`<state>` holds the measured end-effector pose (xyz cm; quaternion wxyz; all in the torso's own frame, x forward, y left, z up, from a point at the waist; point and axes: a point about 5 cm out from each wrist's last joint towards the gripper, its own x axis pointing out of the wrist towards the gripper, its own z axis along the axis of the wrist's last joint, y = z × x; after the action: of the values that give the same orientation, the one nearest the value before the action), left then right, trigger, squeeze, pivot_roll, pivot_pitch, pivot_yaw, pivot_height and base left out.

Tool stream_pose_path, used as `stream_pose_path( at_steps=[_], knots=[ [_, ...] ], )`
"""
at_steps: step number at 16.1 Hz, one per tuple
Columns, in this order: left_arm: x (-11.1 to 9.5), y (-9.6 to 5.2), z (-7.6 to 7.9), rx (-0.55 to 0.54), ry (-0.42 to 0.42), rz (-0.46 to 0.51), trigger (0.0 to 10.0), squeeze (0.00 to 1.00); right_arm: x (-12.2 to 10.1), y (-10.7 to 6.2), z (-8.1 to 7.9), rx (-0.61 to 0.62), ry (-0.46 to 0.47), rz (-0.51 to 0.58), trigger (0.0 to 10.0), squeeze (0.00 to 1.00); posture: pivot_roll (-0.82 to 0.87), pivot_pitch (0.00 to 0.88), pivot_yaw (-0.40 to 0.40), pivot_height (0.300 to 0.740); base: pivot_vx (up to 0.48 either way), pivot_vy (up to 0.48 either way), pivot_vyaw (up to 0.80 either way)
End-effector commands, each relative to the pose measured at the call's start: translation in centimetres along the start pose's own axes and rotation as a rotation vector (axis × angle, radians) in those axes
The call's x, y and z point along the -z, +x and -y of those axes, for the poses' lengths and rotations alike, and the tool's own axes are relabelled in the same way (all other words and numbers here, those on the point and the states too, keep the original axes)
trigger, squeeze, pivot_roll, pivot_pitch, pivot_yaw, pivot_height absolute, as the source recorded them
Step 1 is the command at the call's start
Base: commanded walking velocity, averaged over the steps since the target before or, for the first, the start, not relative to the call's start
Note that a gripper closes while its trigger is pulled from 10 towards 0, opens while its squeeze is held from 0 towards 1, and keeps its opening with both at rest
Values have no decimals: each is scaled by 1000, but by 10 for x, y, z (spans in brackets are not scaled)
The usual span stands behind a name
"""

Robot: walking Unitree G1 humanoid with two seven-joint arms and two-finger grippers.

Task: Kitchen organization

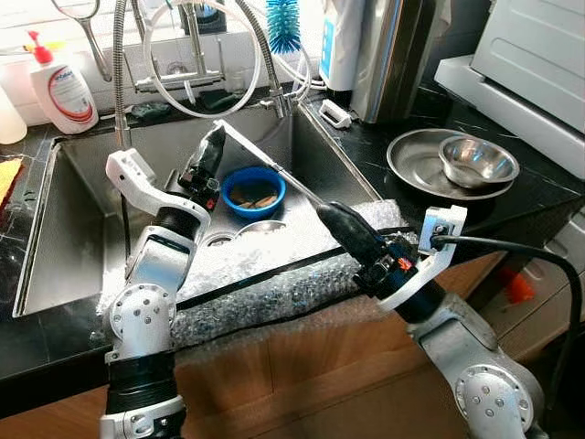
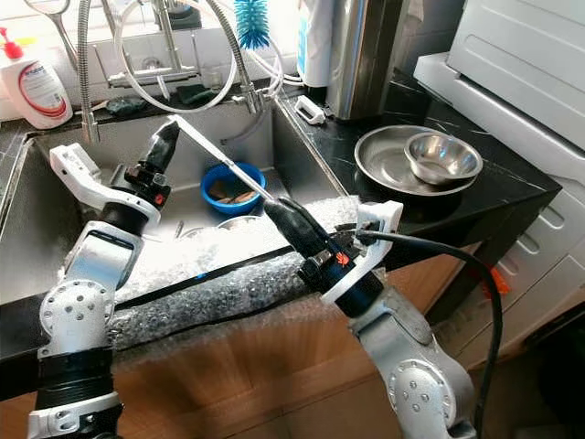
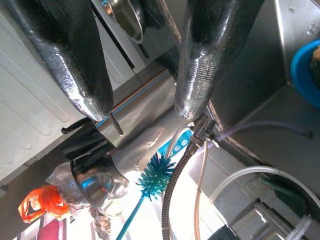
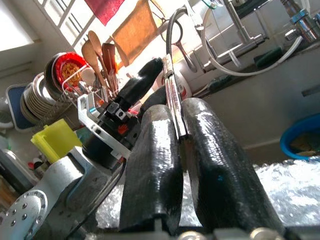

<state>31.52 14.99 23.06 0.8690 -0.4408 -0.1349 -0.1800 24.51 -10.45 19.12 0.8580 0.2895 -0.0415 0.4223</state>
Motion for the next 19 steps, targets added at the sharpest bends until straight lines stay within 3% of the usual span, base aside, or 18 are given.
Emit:
stream_pose_path(
  at_steps=[1, 4, 7, 16, 17, 18, 19],
  knots=[
    [0, 0, 7, 25, -1, -11, 10000, 0, 4, 3, -12, -76, 7, -29, 10000, 0, -117, 58, 3, 740, 0, 0, 0],
    [-2, 1, 9, 32, -18, 4, 10000, 0, 11, 4, -7, -24, -31, -74, 10000, 0, -117, 61, 3, 740, 0, 0, 0],
    [-2, 1, 8, 25, -11, 2, 10000, 0, 8, 5, 0, 32, -36, -48, 10000, 0, -116, 64, 1, 740, 0, 0, 0],
    [1, 1, 8, 36, -13, -22, 10000, 0, 12, 5, -8, -36, -13, -79, 10000, 0, -117, 63, -3, 740, 0, 0, 0],
    [1, 1, 8, 37, -13, -23, 3765, 0, 12, 5, -8, -36, -14, -81, 10000, 0, -117, 63, -3, 740, 0, 0, 0],
    [1, 1, 8, 38, -15, -23, 0, 0, 12, 5, -8, -36, -14, -80, 10000, 0, -116, 63, -4, 740, 0, 0, 0],
    [1, 0, 8, 38, -15, -23, 0, 0, 12, 5, -8, -36, -14, -80, 10000, 0, -116, 63, -4, 740, 0, 0, 0]
  ],
)
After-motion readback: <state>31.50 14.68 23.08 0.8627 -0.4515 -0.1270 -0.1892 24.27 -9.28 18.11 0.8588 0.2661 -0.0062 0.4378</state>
